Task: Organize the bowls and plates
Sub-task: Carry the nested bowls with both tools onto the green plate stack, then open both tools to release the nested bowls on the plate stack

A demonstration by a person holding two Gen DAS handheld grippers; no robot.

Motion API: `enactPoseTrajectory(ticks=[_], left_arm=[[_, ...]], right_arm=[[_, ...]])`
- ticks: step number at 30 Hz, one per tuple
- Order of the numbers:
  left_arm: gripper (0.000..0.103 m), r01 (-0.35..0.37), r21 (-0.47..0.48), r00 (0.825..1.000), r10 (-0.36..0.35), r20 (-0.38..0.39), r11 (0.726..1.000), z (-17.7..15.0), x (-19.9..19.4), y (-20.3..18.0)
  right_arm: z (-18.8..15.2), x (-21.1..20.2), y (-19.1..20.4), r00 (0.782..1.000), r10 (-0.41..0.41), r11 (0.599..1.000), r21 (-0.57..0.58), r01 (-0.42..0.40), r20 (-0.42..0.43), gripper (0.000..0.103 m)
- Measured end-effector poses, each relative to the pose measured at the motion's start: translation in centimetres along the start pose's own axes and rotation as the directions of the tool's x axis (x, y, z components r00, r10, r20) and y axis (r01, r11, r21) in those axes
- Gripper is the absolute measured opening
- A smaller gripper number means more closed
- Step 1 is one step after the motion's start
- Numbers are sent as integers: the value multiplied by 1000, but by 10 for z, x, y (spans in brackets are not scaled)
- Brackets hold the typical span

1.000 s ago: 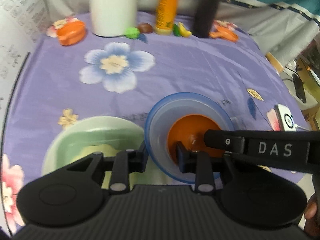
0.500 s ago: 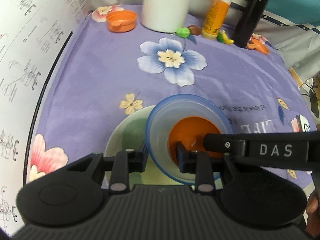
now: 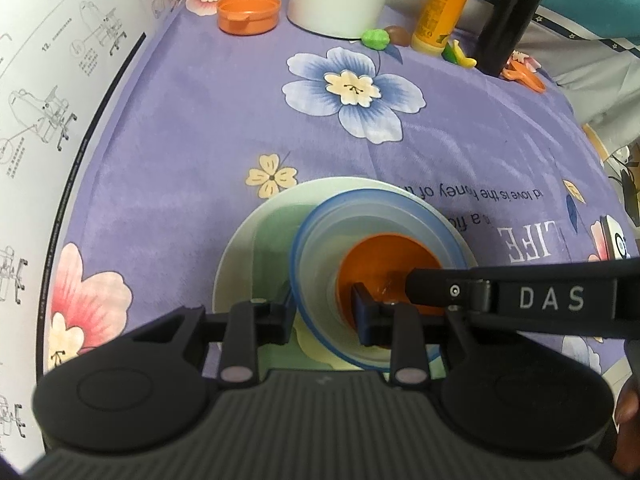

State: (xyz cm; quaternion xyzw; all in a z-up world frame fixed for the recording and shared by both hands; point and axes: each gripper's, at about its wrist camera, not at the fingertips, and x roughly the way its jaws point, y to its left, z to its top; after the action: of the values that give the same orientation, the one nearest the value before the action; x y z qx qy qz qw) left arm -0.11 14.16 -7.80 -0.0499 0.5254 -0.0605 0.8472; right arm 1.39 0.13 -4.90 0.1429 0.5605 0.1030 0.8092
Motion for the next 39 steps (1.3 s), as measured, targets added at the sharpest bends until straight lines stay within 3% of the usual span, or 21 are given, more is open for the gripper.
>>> enactPoseTrajectory(ticks=[5,11,15,17,19,21,27,28,31,39], left_arm=[[30,-1,-4,1000,1,2,1000,0,3,1],[46,-24,-12,999,24,23,1000,1,1,4],[60,-38,-10,998,39,51,999,0,-4,7],[61,-46,-10,997,46,63,999,-1,-7,8],[65,-43,-13,997,44,68,999,-1,-9,9],[69,-48,-12,996,49,77,999,-2,-12,9],[96,-49,27,989,44,139,998,-5,-30,0],[102,-44,36,987,38,157,998,-6,-35,-2],[103,-26,71,978,11,209,997,-11,-51,-8],[103,-40,117,956,4,294,992,-37,-80,-8]], right_arm=[[1,5,-1,1000,1,1000,1,-1,-2,31],[1,2,-2,1000,-7,1000,-2,7,13,36],[1,-3,-6,1000,-10,1000,5,9,29,50],[0,-6,-9,999,-8,1000,9,7,36,56],[-1,-9,-11,999,-4,1000,13,3,44,71],[-2,-12,-13,999,2,1000,11,-2,52,73],[-6,-29,-15,995,3,1000,-1,-3,98,86],[-7,-33,-16,994,12,1000,0,-12,106,93],[-11,-46,-19,990,36,999,1,-37,139,103],[-32,-80,-34,970,48,999,-34,-41,237,103]])
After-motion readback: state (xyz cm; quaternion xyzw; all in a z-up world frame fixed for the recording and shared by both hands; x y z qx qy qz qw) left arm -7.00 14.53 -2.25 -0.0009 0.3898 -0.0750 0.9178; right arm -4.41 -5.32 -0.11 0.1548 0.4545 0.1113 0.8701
